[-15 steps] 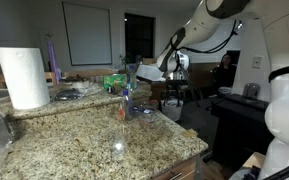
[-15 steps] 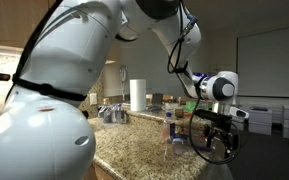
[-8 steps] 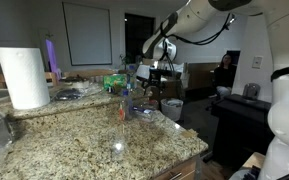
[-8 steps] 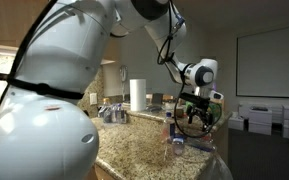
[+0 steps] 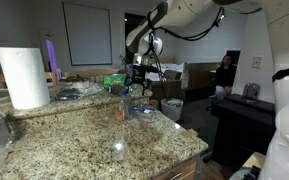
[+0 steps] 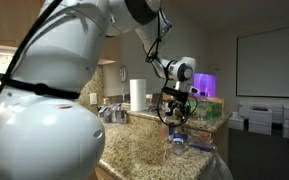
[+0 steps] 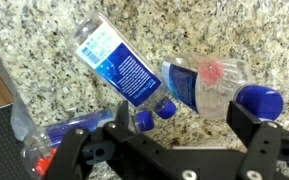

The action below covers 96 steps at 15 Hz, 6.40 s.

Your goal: Put three bottles inside the bin on the floor

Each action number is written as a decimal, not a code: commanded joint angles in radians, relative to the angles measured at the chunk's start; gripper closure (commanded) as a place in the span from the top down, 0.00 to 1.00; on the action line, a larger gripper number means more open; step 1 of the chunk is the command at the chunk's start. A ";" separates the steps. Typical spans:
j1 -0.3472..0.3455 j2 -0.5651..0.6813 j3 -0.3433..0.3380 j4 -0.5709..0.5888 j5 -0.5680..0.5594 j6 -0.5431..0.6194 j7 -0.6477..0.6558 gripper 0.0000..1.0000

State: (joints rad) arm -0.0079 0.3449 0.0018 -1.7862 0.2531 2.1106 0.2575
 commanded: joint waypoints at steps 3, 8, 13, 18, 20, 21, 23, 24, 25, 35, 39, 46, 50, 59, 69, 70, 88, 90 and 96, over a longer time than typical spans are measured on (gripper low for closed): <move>0.055 0.008 0.008 0.028 -0.003 -0.005 0.109 1.00; 0.101 0.010 0.019 0.113 -0.023 0.005 0.141 1.00; 0.111 0.012 0.001 0.149 -0.062 -0.008 0.156 1.00; 0.086 0.036 -0.023 0.108 -0.070 0.004 0.140 1.00; 0.075 0.054 -0.017 0.080 -0.054 0.022 0.103 1.00; 0.072 0.066 -0.014 0.061 -0.054 0.036 0.083 1.00; 0.078 0.089 -0.014 0.029 -0.066 0.067 0.069 1.00; 0.082 0.099 -0.013 0.016 -0.075 0.085 0.059 1.00; 0.092 0.109 -0.016 0.004 -0.097 0.109 0.054 1.00; 0.134 0.151 -0.039 -0.088 -0.307 0.432 0.048 1.00; 0.127 0.164 -0.026 -0.109 -0.288 0.464 0.025 1.00; 0.113 0.127 -0.025 -0.146 -0.272 0.428 0.017 1.00; 0.111 0.092 -0.027 -0.168 -0.268 0.396 0.025 1.00; 0.123 0.101 0.006 -0.175 -0.273 0.396 0.004 1.00; 0.147 0.130 0.008 -0.134 -0.310 0.408 0.005 1.00; 0.151 0.137 0.005 -0.125 -0.318 0.410 0.003 0.82; 0.154 0.125 -0.058 -0.091 -0.372 0.421 0.021 0.10; 0.144 0.076 -0.074 -0.105 -0.368 0.447 0.026 0.10; 0.131 -0.099 -0.149 -0.209 -0.439 0.522 0.064 0.10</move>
State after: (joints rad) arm 0.1312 0.3521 -0.1184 -1.8826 -0.1131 2.5673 0.2835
